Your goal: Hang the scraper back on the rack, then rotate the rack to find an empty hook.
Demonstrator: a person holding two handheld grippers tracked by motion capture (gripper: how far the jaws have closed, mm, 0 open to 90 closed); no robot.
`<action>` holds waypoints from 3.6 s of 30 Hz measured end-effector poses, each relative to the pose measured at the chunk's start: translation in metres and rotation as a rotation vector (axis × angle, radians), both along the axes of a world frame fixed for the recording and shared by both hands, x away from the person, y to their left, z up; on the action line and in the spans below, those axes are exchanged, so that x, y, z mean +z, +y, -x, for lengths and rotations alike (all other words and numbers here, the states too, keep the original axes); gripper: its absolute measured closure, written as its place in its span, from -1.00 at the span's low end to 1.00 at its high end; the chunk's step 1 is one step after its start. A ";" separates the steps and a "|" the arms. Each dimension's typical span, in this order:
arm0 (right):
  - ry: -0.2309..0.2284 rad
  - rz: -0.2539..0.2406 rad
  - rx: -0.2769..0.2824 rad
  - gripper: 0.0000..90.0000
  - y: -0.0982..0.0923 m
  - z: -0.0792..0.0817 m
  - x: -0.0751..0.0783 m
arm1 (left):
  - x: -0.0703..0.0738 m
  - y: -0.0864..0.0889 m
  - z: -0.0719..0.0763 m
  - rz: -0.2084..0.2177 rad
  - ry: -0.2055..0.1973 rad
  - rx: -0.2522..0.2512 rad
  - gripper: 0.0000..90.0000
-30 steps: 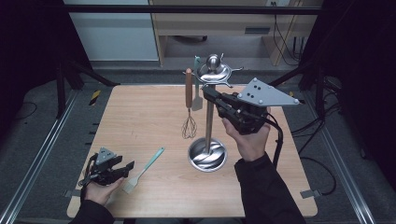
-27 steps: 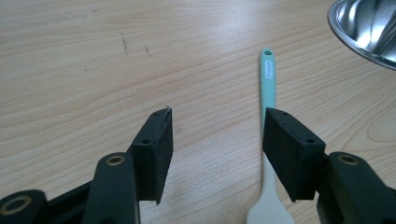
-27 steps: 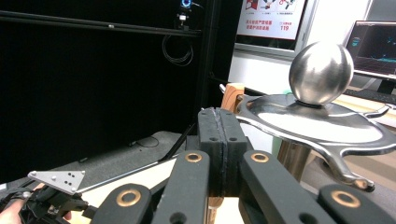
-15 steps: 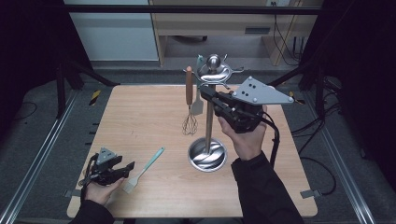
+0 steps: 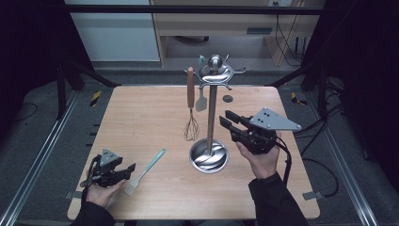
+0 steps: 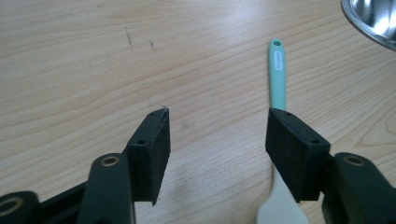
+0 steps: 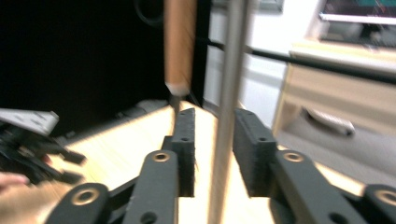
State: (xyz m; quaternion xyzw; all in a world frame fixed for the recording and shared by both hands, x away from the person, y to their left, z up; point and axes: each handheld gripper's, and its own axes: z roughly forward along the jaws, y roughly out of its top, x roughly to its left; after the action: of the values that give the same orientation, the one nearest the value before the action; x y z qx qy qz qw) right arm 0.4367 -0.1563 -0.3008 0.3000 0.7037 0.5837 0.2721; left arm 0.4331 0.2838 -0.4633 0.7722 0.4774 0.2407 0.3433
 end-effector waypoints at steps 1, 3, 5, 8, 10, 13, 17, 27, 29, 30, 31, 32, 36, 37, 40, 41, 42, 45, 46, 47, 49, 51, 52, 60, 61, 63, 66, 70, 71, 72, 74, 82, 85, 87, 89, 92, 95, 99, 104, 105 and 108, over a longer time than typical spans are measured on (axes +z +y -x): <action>0.012 0.004 -0.018 0.46 -0.005 -0.001 -0.007 | 0.000 0.000 0.000 -0.003 -0.012 -0.003 -0.07; 0.044 0.008 -0.047 0.39 -0.014 -0.003 -0.019 | 0.000 -0.001 0.000 -0.008 -0.035 -0.011 -0.06; 0.068 0.018 -0.076 0.34 -0.022 -0.004 -0.031 | 0.000 -0.001 0.000 -0.004 -0.036 -0.023 0.03; 0.101 0.037 -0.109 0.30 -0.037 -0.004 -0.049 | 0.002 -0.001 0.001 -0.001 -0.045 -0.029 0.08; 0.128 0.042 -0.134 0.30 -0.048 -0.004 -0.060 | 0.003 -0.001 0.000 -0.003 -0.045 -0.033 0.07; 0.156 0.059 -0.176 0.28 -0.063 -0.004 -0.073 | 0.004 -0.002 0.000 0.001 -0.035 -0.042 0.07; 0.187 0.078 -0.214 0.26 -0.081 0.000 -0.088 | 0.005 -0.005 -0.002 -0.002 -0.024 -0.058 0.13; 0.254 0.108 -0.282 0.16 -0.107 0.009 -0.120 | 0.008 -0.017 -0.006 -0.012 0.031 -0.107 0.18; 0.269 0.118 -0.287 0.14 -0.109 0.010 -0.126 | 0.009 -0.019 -0.007 -0.017 0.049 -0.114 0.19; 0.274 0.125 -0.291 0.13 -0.110 0.010 -0.128 | 0.010 -0.020 -0.008 -0.024 0.049 -0.112 0.19; 0.280 0.129 -0.296 0.13 -0.110 0.010 -0.130 | 0.011 -0.021 -0.008 -0.027 0.050 -0.111 0.19; 0.284 0.134 -0.299 0.13 -0.110 0.011 -0.132 | 0.012 -0.022 -0.009 -0.027 0.056 -0.108 0.19; 0.301 0.156 -0.310 0.13 -0.109 0.009 -0.138 | 0.012 -0.027 -0.013 -0.046 0.086 -0.118 0.23; 0.303 0.155 -0.312 0.13 -0.109 0.009 -0.138 | 0.012 -0.028 -0.014 -0.052 0.092 -0.121 0.24; 0.304 0.160 -0.312 0.13 -0.109 0.008 -0.140 | 0.010 -0.029 -0.015 -0.068 0.108 -0.126 0.27; 0.309 0.160 -0.312 0.13 -0.109 0.008 -0.140 | 0.010 -0.030 -0.015 -0.070 0.114 -0.125 0.28; 0.314 0.158 -0.311 0.13 -0.108 0.008 -0.141 | 0.009 -0.030 -0.016 -0.077 0.121 -0.127 0.29; 0.316 0.165 -0.306 0.13 -0.108 0.007 -0.141 | 0.007 -0.032 -0.018 -0.088 0.135 -0.139 0.33; 0.316 0.165 -0.307 0.13 -0.108 0.007 -0.141 | 0.006 -0.034 -0.018 -0.090 0.146 -0.149 0.34; 0.312 0.169 -0.308 0.13 -0.108 0.007 -0.141 | 0.005 -0.035 -0.018 -0.092 0.154 -0.157 0.35; 0.316 0.171 -0.309 0.14 -0.107 0.007 -0.142 | 0.003 -0.037 -0.019 -0.103 0.168 -0.170 0.38; 0.318 0.172 -0.307 0.14 -0.107 0.007 -0.142 | 0.002 -0.038 -0.018 -0.111 0.182 -0.181 0.43; 0.318 0.173 -0.307 0.14 -0.107 0.007 -0.142 | 0.001 -0.039 -0.018 -0.116 0.187 -0.186 0.44; 0.318 0.178 -0.293 0.17 -0.107 0.007 -0.142 | -0.005 -0.045 -0.019 -0.145 0.244 -0.207 0.58; 0.317 0.177 -0.291 0.17 -0.107 0.007 -0.142 | -0.005 -0.046 -0.020 -0.154 0.251 -0.211 0.61; 0.316 0.175 -0.289 0.17 -0.107 0.007 -0.142 | -0.007 -0.047 -0.020 -0.160 0.260 -0.213 0.65; 0.319 0.177 -0.291 0.18 -0.107 0.007 -0.142 | -0.009 -0.049 -0.021 -0.175 0.277 -0.218 0.72; 0.316 0.180 -0.288 0.18 -0.107 0.007 -0.142 | -0.010 -0.050 -0.021 -0.185 0.279 -0.200 0.76; 0.318 0.179 -0.287 0.18 -0.107 0.007 -0.142 | -0.011 -0.050 -0.022 -0.190 0.288 -0.196 0.78; 0.320 0.180 -0.287 0.18 -0.107 0.007 -0.142 | -0.013 -0.050 -0.022 -0.191 0.293 -0.195 0.80; 0.325 0.178 -0.288 0.18 -0.107 0.006 -0.142 | -0.012 -0.051 -0.024 -0.188 0.302 -0.188 0.81; 0.319 0.179 -0.290 0.18 -0.107 0.007 -0.142 | -0.012 -0.049 -0.026 -0.159 0.293 -0.148 0.84; 0.322 0.176 -0.290 0.18 -0.108 0.007 -0.142 | -0.010 -0.047 -0.026 -0.146 0.288 -0.137 0.84; 0.324 0.177 -0.290 0.18 -0.107 0.007 -0.142 | -0.012 -0.047 -0.026 -0.151 0.293 -0.134 0.84; 0.319 0.180 -0.289 0.18 -0.107 0.007 -0.142 | -0.013 -0.047 -0.027 -0.158 0.294 -0.137 0.83; 0.322 0.176 -0.290 0.18 -0.108 0.007 -0.142 | -0.014 -0.047 -0.027 -0.155 0.282 -0.136 0.78; 0.321 0.179 -0.290 0.18 -0.108 0.006 -0.142 | -0.015 -0.047 -0.028 -0.149 0.277 -0.133 0.70; 0.322 0.178 -0.290 0.18 -0.108 0.006 -0.142 | -0.014 -0.047 -0.030 -0.149 0.291 -0.136 0.73; 0.321 0.179 -0.290 0.18 -0.108 0.007 -0.142 | -0.012 -0.049 -0.033 -0.157 0.323 -0.139 0.81; 0.320 0.179 -0.290 0.18 -0.108 0.007 -0.142 | -0.012 -0.049 -0.033 -0.158 0.325 -0.137 0.81; 0.320 0.183 -0.290 0.18 -0.108 0.007 -0.142 | -0.011 -0.051 -0.033 -0.169 0.331 -0.136 0.83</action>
State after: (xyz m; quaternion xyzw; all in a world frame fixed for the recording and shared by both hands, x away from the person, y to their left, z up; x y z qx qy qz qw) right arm 0.4302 -0.2642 -0.4432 0.4609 0.7374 0.4174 0.2639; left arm 0.4666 0.2331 -0.4744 0.8578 0.4521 0.1262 0.2094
